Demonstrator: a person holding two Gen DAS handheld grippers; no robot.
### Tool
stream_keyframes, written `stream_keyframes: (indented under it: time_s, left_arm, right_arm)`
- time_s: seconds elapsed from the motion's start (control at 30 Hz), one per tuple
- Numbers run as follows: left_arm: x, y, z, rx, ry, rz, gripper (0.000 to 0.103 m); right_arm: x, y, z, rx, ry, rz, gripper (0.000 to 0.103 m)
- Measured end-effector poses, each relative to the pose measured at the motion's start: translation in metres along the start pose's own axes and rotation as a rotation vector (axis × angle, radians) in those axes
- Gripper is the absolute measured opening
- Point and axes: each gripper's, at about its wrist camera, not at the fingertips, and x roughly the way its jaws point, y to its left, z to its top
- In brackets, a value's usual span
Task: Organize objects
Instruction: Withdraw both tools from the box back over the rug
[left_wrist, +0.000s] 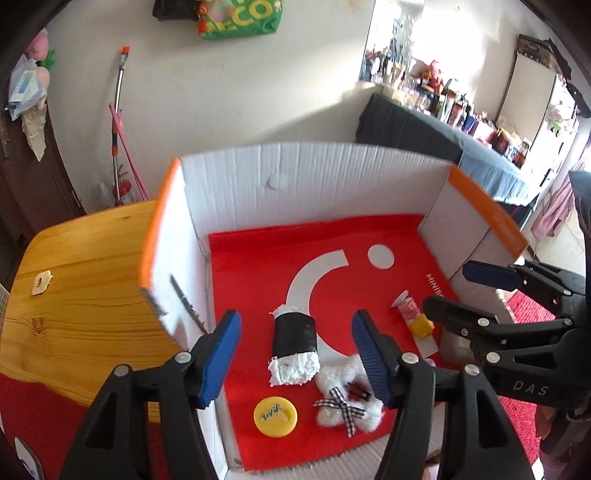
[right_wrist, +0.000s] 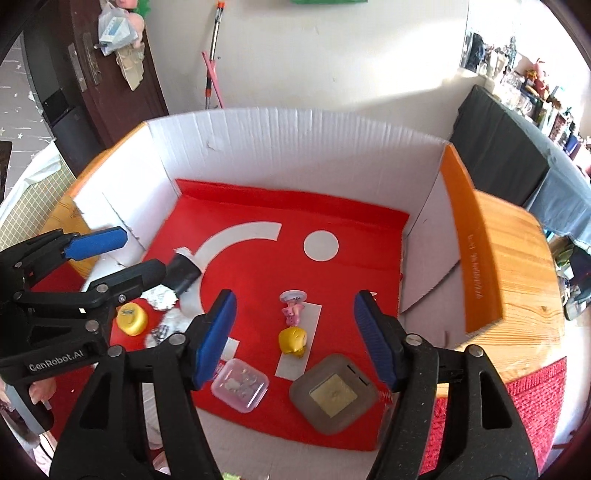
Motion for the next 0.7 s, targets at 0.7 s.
stream_keyframes:
  time_s: [0.7]
  left_arm:
    - [-0.091,-0.006,-0.043,-0.009,-0.221,-0.011,0.087]
  right_arm:
    - [-0.107,0.004,-0.046,0.003,-0.236,0.058,0.087]
